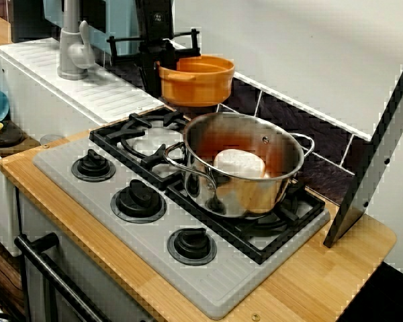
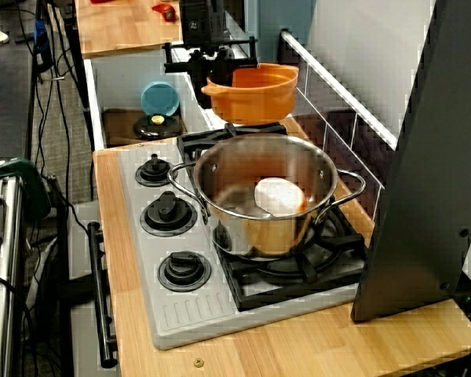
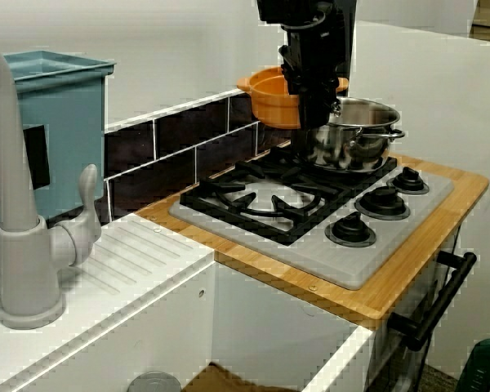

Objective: Lift pot from stove

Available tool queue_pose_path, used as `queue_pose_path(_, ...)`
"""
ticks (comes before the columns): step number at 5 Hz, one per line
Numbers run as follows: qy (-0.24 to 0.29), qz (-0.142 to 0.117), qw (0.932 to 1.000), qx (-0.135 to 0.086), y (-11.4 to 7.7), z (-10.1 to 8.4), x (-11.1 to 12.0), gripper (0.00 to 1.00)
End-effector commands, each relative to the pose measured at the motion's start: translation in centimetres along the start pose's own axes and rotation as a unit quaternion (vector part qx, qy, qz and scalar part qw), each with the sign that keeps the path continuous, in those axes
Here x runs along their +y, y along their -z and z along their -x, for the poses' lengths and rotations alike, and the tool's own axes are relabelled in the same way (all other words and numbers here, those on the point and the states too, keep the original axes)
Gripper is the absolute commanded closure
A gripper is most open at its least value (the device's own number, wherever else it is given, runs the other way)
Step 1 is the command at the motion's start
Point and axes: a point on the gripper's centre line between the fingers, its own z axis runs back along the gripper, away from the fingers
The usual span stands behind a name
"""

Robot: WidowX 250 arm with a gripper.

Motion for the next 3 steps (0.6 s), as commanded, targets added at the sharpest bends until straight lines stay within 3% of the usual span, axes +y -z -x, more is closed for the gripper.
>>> queue_pose_path(1, 0.017, -0.050, 0.9983, 0.023, -4.34, -0.97, 1.86, 1.00)
queue_pose_path(3, 0.019, -0.056, 0.9980, 0.022, -5.07, -1.19, 2.36, 1.00)
